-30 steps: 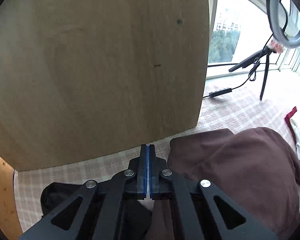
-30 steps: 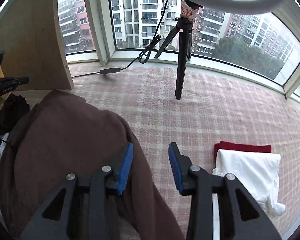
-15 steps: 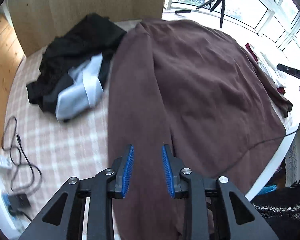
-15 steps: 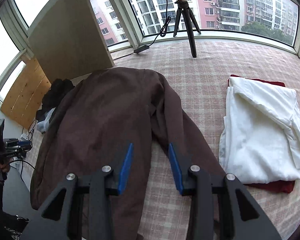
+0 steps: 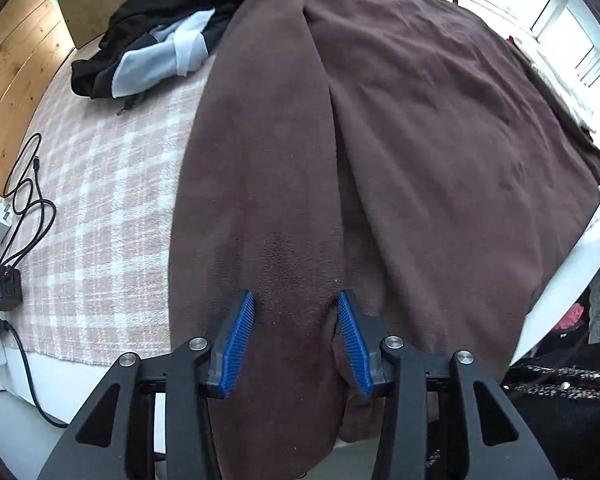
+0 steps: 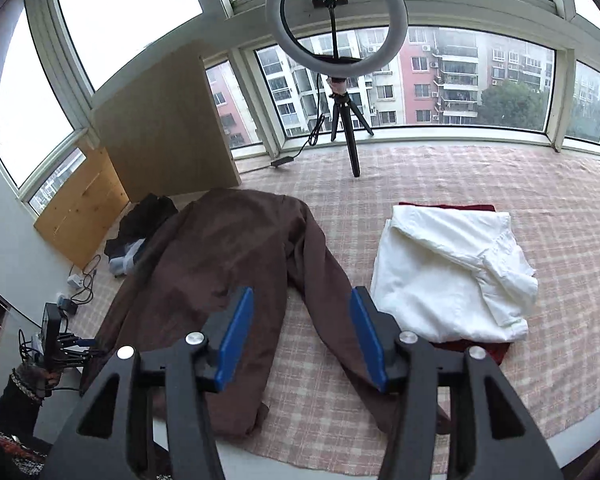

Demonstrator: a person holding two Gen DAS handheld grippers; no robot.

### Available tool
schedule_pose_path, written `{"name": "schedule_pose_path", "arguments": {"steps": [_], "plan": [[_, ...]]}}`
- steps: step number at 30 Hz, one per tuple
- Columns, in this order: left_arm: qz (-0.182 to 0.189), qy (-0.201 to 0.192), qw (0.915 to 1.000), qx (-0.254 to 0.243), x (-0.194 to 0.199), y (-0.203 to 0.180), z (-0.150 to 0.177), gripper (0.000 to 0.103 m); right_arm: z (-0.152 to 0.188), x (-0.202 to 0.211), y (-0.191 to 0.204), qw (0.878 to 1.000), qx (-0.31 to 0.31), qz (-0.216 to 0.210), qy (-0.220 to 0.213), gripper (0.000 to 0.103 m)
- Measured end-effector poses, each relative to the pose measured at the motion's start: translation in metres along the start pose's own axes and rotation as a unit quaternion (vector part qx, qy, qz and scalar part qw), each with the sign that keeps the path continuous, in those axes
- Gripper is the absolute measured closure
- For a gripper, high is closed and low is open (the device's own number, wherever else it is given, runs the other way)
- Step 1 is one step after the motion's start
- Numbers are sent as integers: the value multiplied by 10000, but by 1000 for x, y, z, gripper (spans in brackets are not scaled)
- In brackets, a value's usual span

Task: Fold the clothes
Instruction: 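Lay the brown garment flat on the bed and open both grippers, then grasp the brown garment hem with the left gripper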

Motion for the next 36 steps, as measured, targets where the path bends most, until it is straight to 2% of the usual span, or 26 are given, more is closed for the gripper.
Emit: {"name": "schedule_pose_path", "arguments": {"steps": [1,2,3,6,7,9,10,11,13,16,20,23,24,26,28,29,30,33,36], "plan": [[88,-36,9999,71,-1,2,0,73,9,-9,0,9999,-16,-3,114,53],[238,-122,9994,200,3,6,-1,98,17,-17,1,9998,-15,-26,208,53],[180,-187,9992,312,8,12,-2,100,26,-25,2,9995,-14,-50,302,53],[-322,-528,9970,469,44,40,-5,100,46,-44,8,9985,3,-144,531,53],[-589,-676,9944,564,57,57,-6,100,51,-49,10,9981,1,-196,582,53],[-1364,-845,9839,791,75,98,-10,98,62,-58,15,9972,9,-295,691,53],[-1880,-794,9745,932,78,124,-12,94,68,-64,20,9964,103,-315,780,53],[-2255,-656,9660,1081,77,147,-11,84,74,-70,26,9955,197,-334,869,53],[-2468,-495,9583,1350,80,173,-1,85,86,-82,37,9931,384,-374,1047,53],[-1977,-815,9680,1311,98,141,25,85,101,-94,45,9899,537,-412,1248,53],[-749,-820,9905,811,87,50,44,72,119,-98,38,9885,461,-420,1376,53],[217,-779,9959,399,76,-23,58,71,132,-101,32,9874,403,-426,1472,53],[359,-719,9964,265,69,-40,60,69,136,-102,31,9870,384,-428,1504,53],[311,-556,9979,134,53,-56,61,68,145,-104,27,9861,345,-432,1567,53],[192,-376,9987,272,38,-55,61,69,150,-103,26,9858,358,-432,1581,53],[242,-305,9986,364,31,-53,61,81,152,-102,25,9860,387,-439,1563,53],[351,-244,9980,460,25,-50,60,98,153,-100,25,9861,410,-450,1547,53],[488,-449,9958,635,40,-45,58,99,158,-94,25,9867,475,-458,1482,53],[375,-1029,9891,980,87,-19,59,99,162,-91,24,9867,574,-417,1462,53]]}}
Point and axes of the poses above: each gripper's, at about its wrist camera, not at the fingertips, and x roughly against the way its jaws point, y to its left, z to its underside, the point moved 3 cm from there along -x, roughly the way its jaws point, and after that the axes turned 3 degrees about -x, right-handed, at the moved point
